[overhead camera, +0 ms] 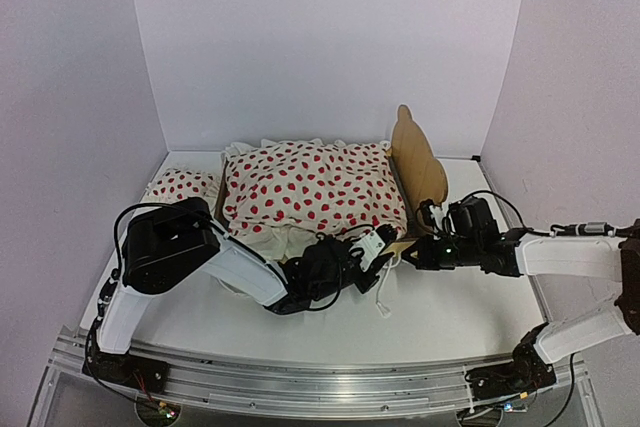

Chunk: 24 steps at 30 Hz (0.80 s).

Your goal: Set up the pet bed

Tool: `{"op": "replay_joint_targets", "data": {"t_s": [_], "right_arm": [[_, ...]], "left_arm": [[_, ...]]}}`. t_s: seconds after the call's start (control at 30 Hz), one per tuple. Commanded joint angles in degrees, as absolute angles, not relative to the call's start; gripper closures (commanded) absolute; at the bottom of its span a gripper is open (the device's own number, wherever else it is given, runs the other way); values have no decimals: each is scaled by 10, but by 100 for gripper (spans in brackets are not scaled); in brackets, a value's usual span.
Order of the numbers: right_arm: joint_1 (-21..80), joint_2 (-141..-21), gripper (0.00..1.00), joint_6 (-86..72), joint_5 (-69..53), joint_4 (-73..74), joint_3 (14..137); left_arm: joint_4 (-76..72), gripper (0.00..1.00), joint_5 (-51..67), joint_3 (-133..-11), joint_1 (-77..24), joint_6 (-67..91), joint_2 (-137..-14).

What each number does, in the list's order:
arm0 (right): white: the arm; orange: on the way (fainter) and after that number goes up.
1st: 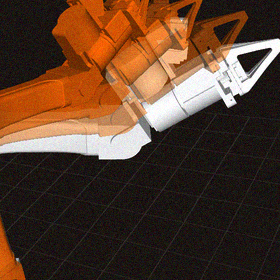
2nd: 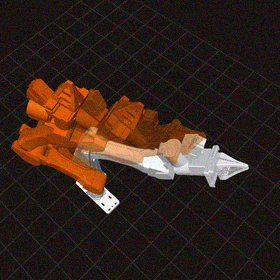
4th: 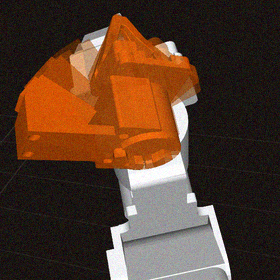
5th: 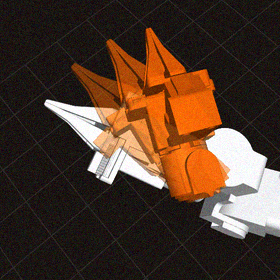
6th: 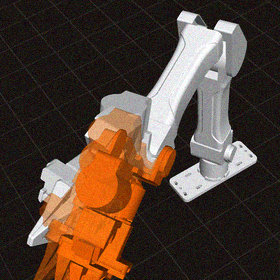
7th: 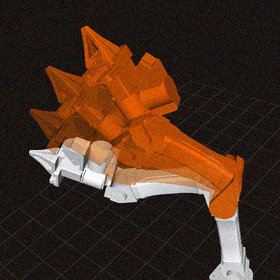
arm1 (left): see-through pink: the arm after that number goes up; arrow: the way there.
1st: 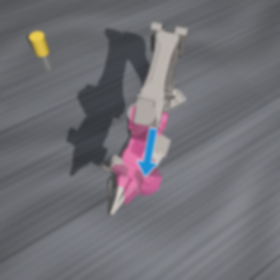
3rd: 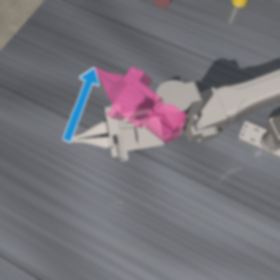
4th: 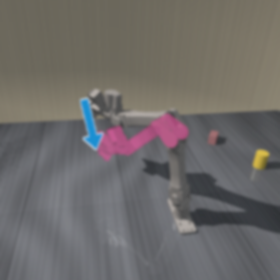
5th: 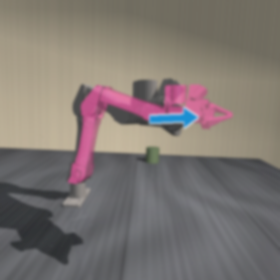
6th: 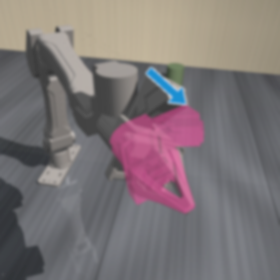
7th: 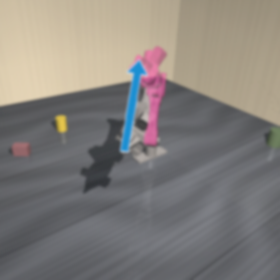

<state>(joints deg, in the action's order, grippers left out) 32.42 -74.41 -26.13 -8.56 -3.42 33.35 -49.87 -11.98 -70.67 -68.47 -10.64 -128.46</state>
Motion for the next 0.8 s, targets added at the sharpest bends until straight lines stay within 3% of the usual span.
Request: {"op": "replay_joint_targets", "data": {"t_s": [0.0,0.47,0.77], "right_arm": [[322,-744,100,-249,-93,-18,363],[322,-777,100,-259,-127,-11,391],[321,-784,100,-258,-138,-11,386]], "left_arm": [[-479,76,-171,-711,-687,-84,-1280],[-447,78,-209,-745,-686,-30,-1314],[-449,100,-196,-750,-683,-29,-1316]]}}
